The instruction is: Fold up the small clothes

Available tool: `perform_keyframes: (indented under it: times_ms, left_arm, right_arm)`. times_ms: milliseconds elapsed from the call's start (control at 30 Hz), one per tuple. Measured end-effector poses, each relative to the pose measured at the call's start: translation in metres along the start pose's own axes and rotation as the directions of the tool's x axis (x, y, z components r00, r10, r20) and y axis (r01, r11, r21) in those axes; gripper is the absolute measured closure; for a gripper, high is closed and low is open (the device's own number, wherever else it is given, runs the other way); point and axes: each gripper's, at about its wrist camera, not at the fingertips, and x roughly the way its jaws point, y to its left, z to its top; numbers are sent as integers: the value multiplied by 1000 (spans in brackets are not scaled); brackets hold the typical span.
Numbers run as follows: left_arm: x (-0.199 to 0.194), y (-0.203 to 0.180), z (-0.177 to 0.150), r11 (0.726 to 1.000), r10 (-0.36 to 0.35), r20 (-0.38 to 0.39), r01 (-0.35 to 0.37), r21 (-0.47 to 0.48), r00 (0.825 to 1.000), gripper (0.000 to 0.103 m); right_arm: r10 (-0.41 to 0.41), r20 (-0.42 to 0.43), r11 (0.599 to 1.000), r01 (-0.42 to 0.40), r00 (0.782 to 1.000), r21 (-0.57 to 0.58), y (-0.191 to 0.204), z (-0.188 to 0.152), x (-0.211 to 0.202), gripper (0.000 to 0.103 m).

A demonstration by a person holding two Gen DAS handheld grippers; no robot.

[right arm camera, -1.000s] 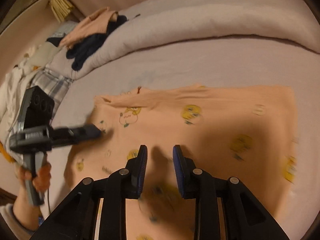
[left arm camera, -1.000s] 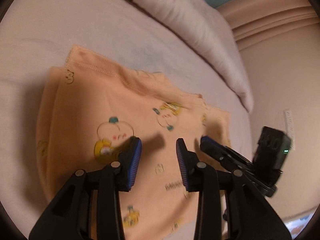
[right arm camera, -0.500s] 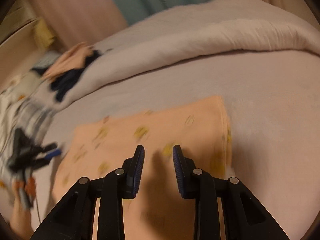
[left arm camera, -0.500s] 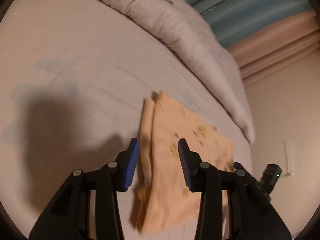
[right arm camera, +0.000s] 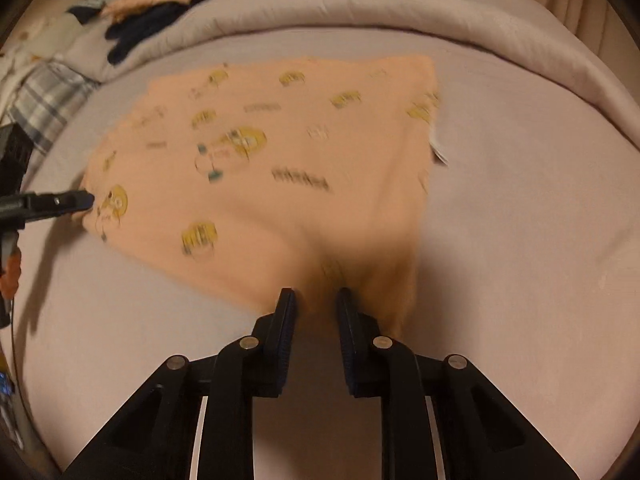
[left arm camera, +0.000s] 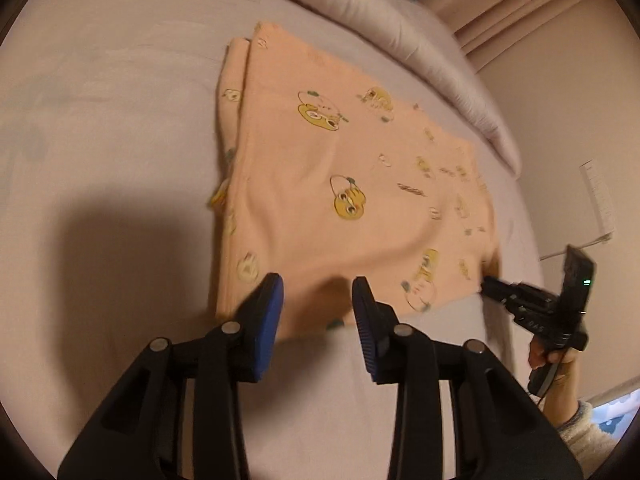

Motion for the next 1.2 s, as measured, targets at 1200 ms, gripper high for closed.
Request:
perform_keyframes:
  times_ms: [1200]
  left_arm:
    - [25, 37, 92, 939, -135, 123, 167, -301, 983, 62]
  right_arm:
    - [278, 211, 957, -290, 937, 27, 50, 62, 17, 61]
